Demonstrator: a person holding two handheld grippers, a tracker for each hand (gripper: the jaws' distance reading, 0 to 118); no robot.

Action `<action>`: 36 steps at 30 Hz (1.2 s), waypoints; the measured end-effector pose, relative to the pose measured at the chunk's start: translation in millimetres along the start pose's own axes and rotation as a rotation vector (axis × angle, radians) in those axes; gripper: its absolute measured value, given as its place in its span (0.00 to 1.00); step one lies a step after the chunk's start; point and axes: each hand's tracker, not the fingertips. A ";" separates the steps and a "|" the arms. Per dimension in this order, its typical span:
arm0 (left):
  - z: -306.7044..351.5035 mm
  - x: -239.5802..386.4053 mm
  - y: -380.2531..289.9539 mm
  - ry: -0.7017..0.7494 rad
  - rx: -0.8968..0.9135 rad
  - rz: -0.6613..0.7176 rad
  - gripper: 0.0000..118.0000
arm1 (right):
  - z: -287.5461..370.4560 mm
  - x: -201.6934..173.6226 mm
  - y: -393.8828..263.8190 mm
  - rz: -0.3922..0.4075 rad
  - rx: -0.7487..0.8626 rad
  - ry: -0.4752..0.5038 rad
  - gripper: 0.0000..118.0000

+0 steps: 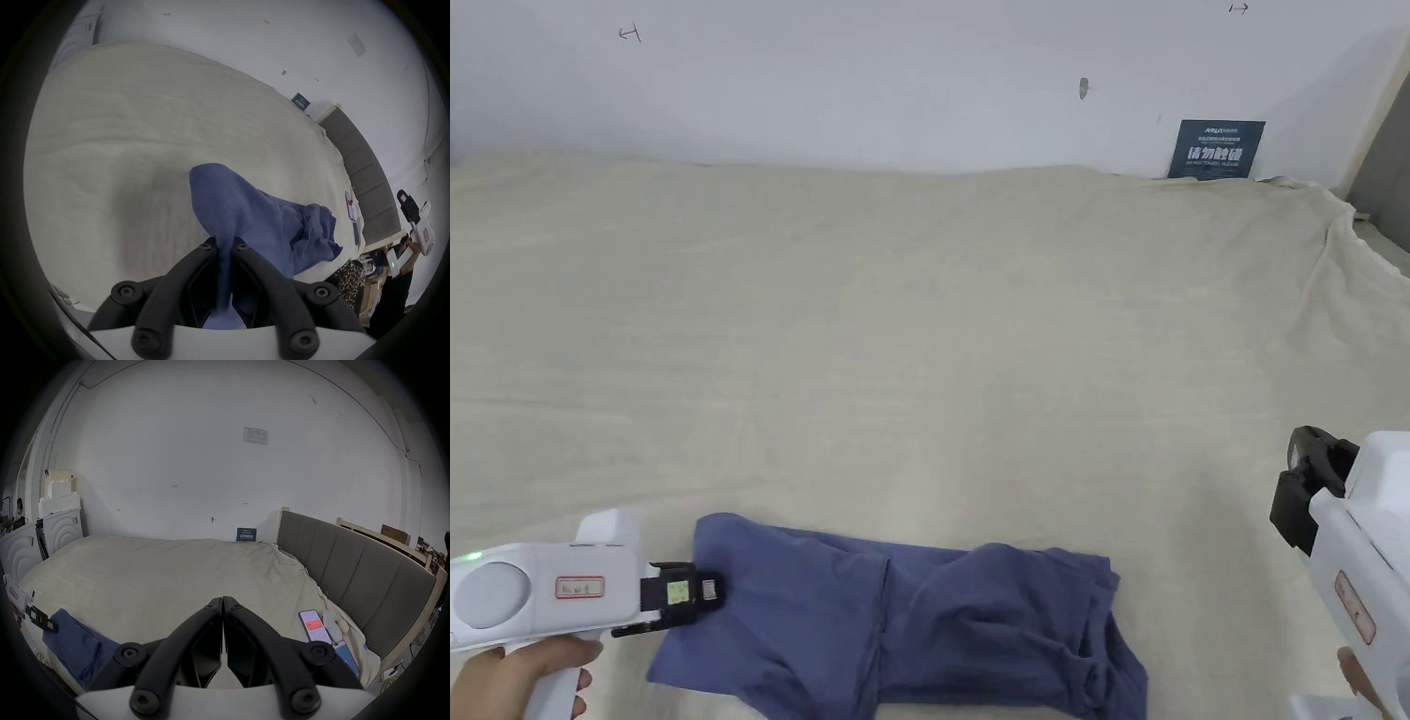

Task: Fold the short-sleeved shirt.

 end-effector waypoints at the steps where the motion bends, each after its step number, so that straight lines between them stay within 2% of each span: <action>1: 5.2 -0.4 1.1 0.005 0.001 0.016 0.06 | 0.7 0.0 -0.1 -0.002 0.002 0.005 0.00; 7: 24.0 44.6 12.0 -0.011 0.008 -0.007 0.06 | 5.9 4.0 -0.2 -0.011 0.013 0.017 0.00; 14: 13.4 150.7 15.6 -0.160 -0.036 -0.146 0.06 | 15.1 14.5 0.0 -0.024 0.028 0.012 0.00; 22: -65.3 237.2 4.1 -0.193 -0.153 -0.310 0.06 | 25.4 32.4 -5.5 -0.042 0.029 -0.017 0.00; 29: -149.1 289.7 -29.3 -0.132 -0.243 -0.347 0.06 | 30.1 44.7 -11.1 -0.042 0.018 -0.043 0.00; 31: -164.1 297.3 -39.5 -0.124 -0.257 -0.315 0.06 | 31.1 46.4 -11.9 -0.039 0.014 -0.045 0.00; 36: -191.6 309.2 -62.2 -0.080 -0.262 -0.343 0.07 | 31.9 49.5 -14.2 -0.029 0.008 -0.049 0.00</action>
